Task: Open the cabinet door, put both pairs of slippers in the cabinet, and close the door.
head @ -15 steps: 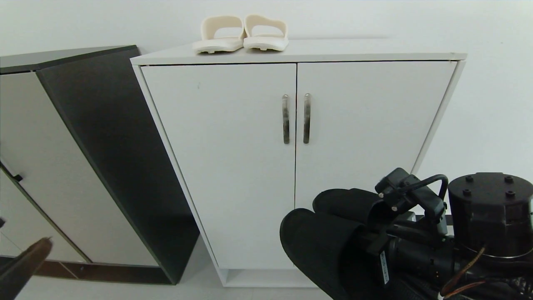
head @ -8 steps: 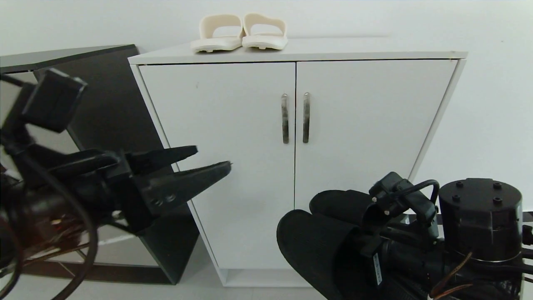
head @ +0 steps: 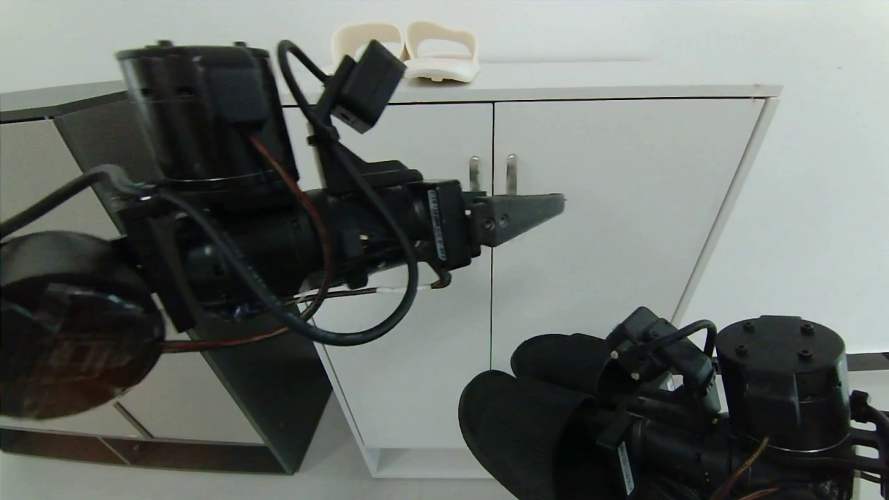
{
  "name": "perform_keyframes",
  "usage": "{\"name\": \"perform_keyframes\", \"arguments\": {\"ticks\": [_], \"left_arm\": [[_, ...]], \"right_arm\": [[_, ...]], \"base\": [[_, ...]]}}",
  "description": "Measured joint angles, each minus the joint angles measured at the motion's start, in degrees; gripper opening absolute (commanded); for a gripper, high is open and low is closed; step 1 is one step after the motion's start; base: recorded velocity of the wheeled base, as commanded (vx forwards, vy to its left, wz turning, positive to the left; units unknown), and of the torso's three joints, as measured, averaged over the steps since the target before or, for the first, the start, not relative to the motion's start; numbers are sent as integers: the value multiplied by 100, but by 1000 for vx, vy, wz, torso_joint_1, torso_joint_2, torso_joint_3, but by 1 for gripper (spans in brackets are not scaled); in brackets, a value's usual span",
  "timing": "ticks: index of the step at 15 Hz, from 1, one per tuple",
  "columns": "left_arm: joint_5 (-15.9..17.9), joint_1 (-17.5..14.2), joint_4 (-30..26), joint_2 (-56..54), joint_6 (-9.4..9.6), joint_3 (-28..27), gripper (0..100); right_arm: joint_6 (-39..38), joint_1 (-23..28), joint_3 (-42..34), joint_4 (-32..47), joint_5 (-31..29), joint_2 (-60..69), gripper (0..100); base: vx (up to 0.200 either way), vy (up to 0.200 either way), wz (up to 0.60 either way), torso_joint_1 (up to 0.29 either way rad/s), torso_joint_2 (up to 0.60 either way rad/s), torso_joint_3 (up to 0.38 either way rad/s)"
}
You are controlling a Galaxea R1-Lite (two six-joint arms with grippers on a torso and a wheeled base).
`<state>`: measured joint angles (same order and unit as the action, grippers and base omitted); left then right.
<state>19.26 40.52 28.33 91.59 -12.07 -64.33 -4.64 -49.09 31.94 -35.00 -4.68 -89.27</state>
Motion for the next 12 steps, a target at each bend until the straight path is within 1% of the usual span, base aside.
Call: {"name": "perform_keyframes", "arguments": {"ticks": [1, 3, 5, 6, 8, 10, 11, 12], "left_arm": [[244, 11, -212, 216, -132, -347, 100], [627, 21, -444, 546, -347, -835, 100], [731, 21, -524, 775, -405, -1061, 100], [684, 18, -535, 866, -405, -1108, 100], [294, 11, -496, 973, -347, -1146, 100], [55, 11, -483, 979, -276, -1143, 100], [-110, 7, -480, 981, -271, -1135, 100], [-200, -17, -479, 992, -271, -1135, 100]], "right_arm": [[-2, -2, 0, -37, 4, 5, 0], [-2, -2, -5, -123, 0, 5, 0], [-4, 0, -13, -132, -2, 9, 0], [-4, -5, -13, -137, -5, 11, 0], [-2, -2, -13, -137, -7, 16, 0], [-2, -2, -13, -134, -5, 13, 0], [0, -2, -24, -137, -5, 13, 0], [-2, 0, -30, -134, -7, 16, 0]], "base": [[0, 0, 0, 0, 0, 0], [0, 0, 0, 0, 0, 0], [0, 0, 0, 0, 0, 0], [0, 0, 0, 0, 0, 0], [0, 0, 0, 0, 0, 0], [0, 0, 0, 0, 0, 0], [0, 0, 0, 0, 0, 0], [0, 0, 0, 0, 0, 0]]}}
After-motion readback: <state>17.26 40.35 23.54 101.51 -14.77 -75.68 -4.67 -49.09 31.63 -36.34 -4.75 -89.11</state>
